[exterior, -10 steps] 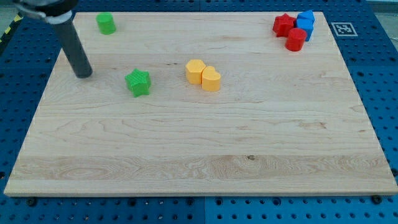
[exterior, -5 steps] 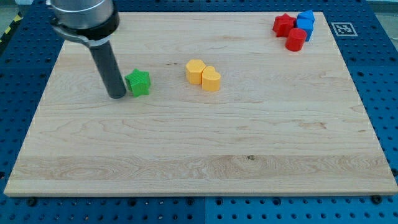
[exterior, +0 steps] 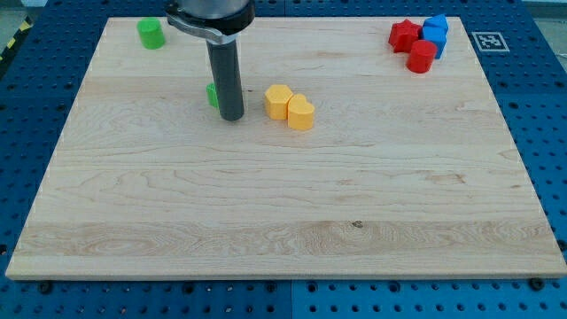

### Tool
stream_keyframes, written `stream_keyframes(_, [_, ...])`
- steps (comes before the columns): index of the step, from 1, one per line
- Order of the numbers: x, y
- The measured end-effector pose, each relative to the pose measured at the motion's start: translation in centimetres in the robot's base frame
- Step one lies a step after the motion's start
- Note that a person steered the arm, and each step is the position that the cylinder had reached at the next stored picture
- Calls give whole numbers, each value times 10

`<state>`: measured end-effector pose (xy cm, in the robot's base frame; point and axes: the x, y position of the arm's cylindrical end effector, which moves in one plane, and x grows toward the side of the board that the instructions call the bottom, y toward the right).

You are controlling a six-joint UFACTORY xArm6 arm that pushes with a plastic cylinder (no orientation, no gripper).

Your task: Push the green star up towards the top side

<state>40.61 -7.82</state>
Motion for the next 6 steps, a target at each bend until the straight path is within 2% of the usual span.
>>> stream_keyframes(2, [0, -26])
stream_keyframes(6, [-32, -5])
